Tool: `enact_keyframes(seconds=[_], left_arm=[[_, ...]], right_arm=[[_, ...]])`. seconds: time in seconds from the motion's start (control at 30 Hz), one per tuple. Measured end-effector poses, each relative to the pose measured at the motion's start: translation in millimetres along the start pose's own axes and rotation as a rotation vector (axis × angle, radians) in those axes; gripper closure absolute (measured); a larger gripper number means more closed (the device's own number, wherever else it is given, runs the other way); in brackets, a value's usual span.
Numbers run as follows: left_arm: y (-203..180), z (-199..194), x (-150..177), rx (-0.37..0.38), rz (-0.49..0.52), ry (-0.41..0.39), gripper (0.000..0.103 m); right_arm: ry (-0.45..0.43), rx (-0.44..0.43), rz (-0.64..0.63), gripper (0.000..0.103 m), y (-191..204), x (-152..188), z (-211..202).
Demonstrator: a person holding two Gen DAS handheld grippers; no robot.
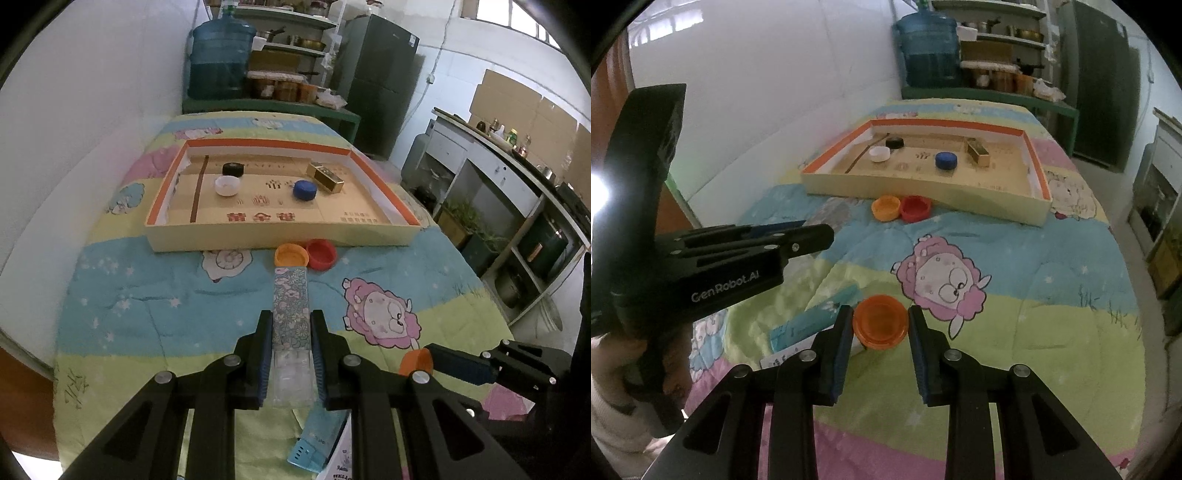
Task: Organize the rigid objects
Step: 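Carry the clear glass tube and orange cap toward the box lid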
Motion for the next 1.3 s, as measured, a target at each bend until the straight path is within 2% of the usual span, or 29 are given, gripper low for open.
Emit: enact_keyframes(seconds=[1.3], left_arm=[[10.8, 13.3, -61.6, -0.033, -0.014, -0.03, 0.083]], right_arm=[[-0.051, 0.008, -0.009, 0.073, -28.4, -78.2, 13.7]])
Point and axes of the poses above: each gripper's, at about its wrist camera, not at the fingertips, and z roughly the way its jaws point, y to its left, x to its underside, the point moved 2 cm from there along z, roughly the way its jaws point, and after that the axes turned 7 degrees about x, right-handed, at the moved point
